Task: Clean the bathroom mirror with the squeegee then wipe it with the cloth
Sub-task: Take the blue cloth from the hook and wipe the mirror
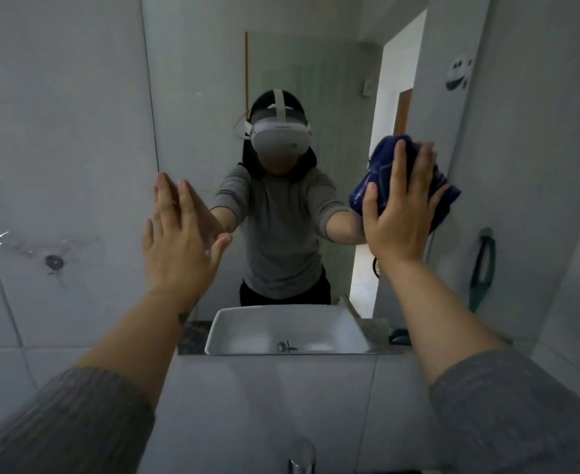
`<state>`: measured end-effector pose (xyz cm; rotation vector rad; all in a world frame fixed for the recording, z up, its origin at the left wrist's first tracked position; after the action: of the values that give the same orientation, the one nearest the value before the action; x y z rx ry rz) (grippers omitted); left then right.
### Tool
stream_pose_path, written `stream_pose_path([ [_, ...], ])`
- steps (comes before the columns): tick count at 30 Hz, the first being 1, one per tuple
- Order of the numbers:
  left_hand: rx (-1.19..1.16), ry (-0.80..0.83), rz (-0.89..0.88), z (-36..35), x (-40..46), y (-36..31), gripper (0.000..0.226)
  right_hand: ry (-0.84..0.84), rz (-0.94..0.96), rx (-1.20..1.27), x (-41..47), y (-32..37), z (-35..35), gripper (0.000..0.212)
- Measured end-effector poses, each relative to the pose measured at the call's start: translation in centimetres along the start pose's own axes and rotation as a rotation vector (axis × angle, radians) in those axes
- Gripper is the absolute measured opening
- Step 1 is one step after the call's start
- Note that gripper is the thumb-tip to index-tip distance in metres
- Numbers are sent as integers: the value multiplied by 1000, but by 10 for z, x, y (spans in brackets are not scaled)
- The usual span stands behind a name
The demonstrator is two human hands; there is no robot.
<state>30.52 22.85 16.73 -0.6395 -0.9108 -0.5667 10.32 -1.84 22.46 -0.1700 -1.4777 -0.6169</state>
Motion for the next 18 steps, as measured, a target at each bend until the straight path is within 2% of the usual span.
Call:
stream_pose_path([
  [4,8,-4,-8,-2,-1,3,97,-24,-137,42,-37,-26,-1,65],
  [7,3,-24,-21,-3,0,6,99,-26,-168,48,-65,-18,-7,65],
  [13,-42,-74,-41,0,-15,26,101,35,67,77,-88,67,-27,66],
  [18,-37,14,-7,-24,-71,60,102,43,192,101,-88,150,-39,66],
])
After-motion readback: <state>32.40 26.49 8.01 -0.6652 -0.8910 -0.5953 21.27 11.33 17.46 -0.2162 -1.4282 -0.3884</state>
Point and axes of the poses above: each hand's wrist, its own x-axis towards the middle knuckle, its own z-axis out of the back of the hand, y = z × x, the point moved 10 cm from there along x, towards the middle knuckle, and after that the axes turned 9 degrees about -y, right-handed, at the moved point
